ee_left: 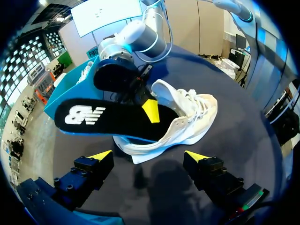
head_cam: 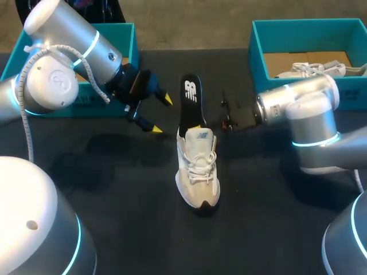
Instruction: Take the shoe out of the shoebox, open the shoe tongue, remove and reinsert the insole, then place the shoe into the shoebox
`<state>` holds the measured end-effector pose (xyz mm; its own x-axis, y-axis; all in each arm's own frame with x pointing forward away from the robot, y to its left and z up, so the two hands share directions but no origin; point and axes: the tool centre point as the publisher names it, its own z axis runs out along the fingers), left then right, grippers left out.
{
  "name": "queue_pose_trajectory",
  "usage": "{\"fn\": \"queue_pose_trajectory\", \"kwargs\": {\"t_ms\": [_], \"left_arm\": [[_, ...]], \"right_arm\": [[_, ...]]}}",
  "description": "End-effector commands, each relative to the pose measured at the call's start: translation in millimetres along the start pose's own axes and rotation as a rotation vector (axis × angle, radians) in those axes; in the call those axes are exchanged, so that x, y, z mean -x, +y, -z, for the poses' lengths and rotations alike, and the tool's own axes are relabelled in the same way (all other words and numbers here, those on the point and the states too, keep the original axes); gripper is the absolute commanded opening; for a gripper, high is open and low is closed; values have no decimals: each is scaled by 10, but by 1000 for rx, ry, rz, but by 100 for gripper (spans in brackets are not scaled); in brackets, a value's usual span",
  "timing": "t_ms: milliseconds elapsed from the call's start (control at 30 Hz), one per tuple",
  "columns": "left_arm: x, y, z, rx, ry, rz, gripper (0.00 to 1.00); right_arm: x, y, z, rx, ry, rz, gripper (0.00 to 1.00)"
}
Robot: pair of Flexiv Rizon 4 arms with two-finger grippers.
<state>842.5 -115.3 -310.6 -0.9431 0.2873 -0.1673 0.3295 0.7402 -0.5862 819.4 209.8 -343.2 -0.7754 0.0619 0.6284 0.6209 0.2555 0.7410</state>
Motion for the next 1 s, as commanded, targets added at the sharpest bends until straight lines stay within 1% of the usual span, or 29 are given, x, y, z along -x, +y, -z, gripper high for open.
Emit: {"fn": "queue_pose_trajectory", "kwargs": {"t_ms": [33, 100, 233, 300, 367, 533, 733, 1000], "left_arm": [[-5, -4, 4, 4, 0, 0, 100], [-5, -4, 4, 4, 0, 0, 100], [-5, -4, 4, 4, 0, 0, 100], [-5, -4, 4, 4, 0, 0, 100], [-5, -4, 4, 4, 0, 0, 100], [-5, -4, 4, 4, 0, 0, 100], [-5, -4, 4, 4, 0, 0, 100], [-5, -4, 4, 4, 0, 0, 100]], "right_arm": [[-105, 97, 53, -11, -24, 11, 32], [-114, 139, 60, -14, -29, 23, 32], [-89, 187, 57, -19, -28, 37, 28], [-68, 210, 55, -28, -24, 41, 18], [-44, 214, 54, -36, -16, 38, 0], [-3, 158, 73, -59, 2, 11, 0], [24, 39, 63, -95, 21, -34, 0], [-91, -76, 61, -116, 26, -76, 0]]}}
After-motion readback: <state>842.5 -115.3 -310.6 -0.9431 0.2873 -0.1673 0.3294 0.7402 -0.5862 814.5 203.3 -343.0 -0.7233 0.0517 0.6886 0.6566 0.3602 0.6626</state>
